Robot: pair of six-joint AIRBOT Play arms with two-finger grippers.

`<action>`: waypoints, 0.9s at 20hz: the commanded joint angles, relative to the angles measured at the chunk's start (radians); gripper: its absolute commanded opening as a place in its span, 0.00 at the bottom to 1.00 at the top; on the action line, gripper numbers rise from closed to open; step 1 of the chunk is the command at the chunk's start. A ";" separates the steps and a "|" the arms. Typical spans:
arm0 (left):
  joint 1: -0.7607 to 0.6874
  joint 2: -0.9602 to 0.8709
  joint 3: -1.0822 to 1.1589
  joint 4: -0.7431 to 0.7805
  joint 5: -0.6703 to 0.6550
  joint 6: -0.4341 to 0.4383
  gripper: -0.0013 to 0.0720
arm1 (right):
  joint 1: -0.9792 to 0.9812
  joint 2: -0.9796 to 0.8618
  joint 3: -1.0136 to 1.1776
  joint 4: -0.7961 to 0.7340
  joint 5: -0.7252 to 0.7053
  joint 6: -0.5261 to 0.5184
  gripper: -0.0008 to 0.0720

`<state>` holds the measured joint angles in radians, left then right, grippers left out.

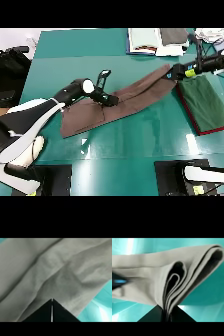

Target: Fold the shirts.

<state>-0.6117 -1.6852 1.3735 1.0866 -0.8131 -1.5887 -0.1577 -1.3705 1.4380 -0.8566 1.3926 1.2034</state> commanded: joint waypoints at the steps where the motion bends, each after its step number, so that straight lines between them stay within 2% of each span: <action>1: -0.032 -0.102 0.079 -0.016 0.004 0.000 0.05 | 0.110 0.060 0.103 0.000 0.006 0.061 0.04; 6: -0.026 -0.112 0.084 -0.012 0.005 -0.001 0.05 | 0.255 0.060 0.198 0.000 -0.003 0.119 0.04; 10: 0.043 -0.060 0.104 0.005 -0.054 -0.012 0.05 | 0.332 0.059 0.204 0.001 -0.010 0.139 0.04; 14: 0.190 0.145 0.104 0.137 -0.112 -0.010 0.05 | 0.465 0.052 0.204 0.005 -0.090 0.143 0.04; 18: 0.379 0.408 0.104 0.278 -0.150 -0.008 0.05 | 0.708 -0.043 0.204 0.155 -0.280 0.114 0.05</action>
<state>-0.3473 -1.4376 1.4761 1.2572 -0.9291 -1.5993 0.4004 -1.3602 1.6405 -0.7914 1.2480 1.3411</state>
